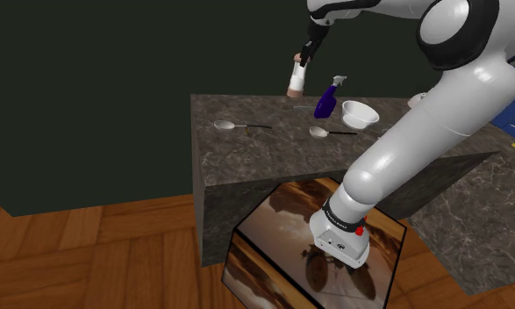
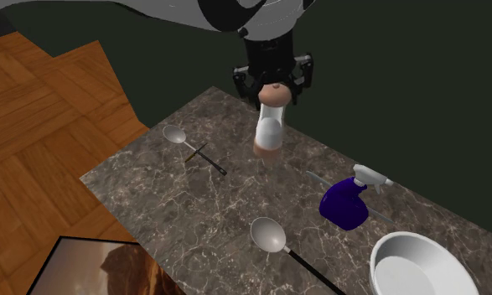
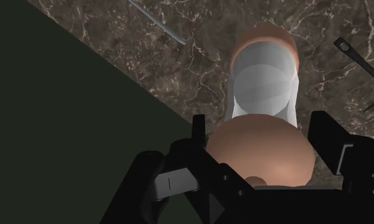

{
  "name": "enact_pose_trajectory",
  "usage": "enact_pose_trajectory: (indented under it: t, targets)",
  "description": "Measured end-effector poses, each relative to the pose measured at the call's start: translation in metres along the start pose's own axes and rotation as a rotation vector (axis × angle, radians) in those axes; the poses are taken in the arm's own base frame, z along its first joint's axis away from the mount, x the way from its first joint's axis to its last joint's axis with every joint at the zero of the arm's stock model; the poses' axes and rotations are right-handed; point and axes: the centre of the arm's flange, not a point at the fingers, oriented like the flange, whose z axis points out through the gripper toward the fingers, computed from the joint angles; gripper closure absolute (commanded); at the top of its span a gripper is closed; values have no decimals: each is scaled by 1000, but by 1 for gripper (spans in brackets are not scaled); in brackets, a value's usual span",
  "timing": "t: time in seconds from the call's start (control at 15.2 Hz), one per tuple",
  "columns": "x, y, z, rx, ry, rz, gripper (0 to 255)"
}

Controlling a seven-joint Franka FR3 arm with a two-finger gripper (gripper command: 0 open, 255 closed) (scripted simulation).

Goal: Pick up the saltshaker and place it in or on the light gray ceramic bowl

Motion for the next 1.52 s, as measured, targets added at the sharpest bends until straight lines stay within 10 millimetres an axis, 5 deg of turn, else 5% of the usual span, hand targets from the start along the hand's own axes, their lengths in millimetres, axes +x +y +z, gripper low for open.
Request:
enact_pose_trajectory:
  t: [0.2,1.52]
  targets:
    - [-9,11,-6,0,0,1,255]
    - [-197,194,-28,0,-1,3,255]
